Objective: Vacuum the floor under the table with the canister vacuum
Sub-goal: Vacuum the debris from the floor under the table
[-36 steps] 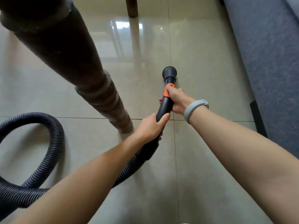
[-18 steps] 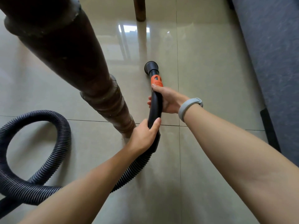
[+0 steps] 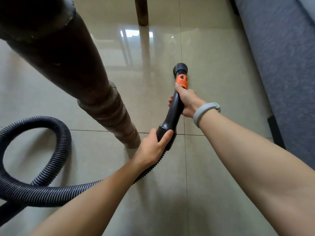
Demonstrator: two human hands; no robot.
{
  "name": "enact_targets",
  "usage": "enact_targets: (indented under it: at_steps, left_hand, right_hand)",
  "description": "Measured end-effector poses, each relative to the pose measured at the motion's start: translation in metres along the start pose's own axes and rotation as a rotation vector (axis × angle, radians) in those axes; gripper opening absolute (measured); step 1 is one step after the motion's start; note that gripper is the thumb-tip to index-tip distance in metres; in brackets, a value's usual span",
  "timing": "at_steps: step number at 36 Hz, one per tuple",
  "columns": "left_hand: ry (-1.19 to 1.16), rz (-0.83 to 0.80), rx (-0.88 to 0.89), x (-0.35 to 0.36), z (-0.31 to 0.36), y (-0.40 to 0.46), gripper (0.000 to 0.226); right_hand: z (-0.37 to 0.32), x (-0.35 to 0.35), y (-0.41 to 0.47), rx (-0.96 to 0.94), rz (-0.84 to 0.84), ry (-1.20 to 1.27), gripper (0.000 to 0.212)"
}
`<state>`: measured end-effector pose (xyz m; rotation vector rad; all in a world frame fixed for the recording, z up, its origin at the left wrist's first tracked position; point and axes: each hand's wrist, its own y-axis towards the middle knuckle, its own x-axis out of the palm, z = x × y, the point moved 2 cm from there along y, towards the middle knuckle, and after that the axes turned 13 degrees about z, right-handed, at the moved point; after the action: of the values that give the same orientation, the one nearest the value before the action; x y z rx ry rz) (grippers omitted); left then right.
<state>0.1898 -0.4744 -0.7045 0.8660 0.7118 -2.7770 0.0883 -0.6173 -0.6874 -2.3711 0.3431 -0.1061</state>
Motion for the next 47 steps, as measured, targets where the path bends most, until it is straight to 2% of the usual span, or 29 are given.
enact_targets:
  at_steps: [5,8,13,20,25,32,41,47]
  left_hand:
    - [-0.121,0.112,-0.025,-0.012,0.007,0.014,0.057]
    - [-0.106,0.132,-0.034,-0.014,0.011,0.017,0.071]
    - [-0.007,0.136,-0.026,-0.006,0.009,0.012,0.060]
    - [0.027,0.136,-0.013,0.004,0.014,0.003,0.055]
    - [0.021,0.184,-0.007,0.010,0.021,-0.001,0.055]
    - [0.009,0.090,0.047,0.015,0.033,0.019,0.057]
    - [0.155,-0.132,0.183,0.060,0.068,0.024,0.050]
    - [0.196,-0.166,0.226,0.071,0.081,0.036,0.050]
  right_hand:
    - [0.005,0.020,-0.014,0.018,-0.223,-0.079,0.032]
    - [0.006,0.023,-0.013,-0.034,-0.176,-0.093,0.037]
    - [0.015,0.017,-0.009,-0.079,-0.123,-0.057,0.033]
    - [0.018,0.001,-0.007,0.036,-0.260,0.038,0.029]
    - [0.013,0.000,-0.008,0.050,-0.309,-0.008,0.029]
    - [-0.001,-0.011,-0.005,-0.146,-0.041,-0.017,0.028]
    - [0.000,-0.087,0.019,-0.190,0.429,0.034,0.031]
    - [-0.006,-0.105,0.031,-0.190,0.527,0.079,0.037]
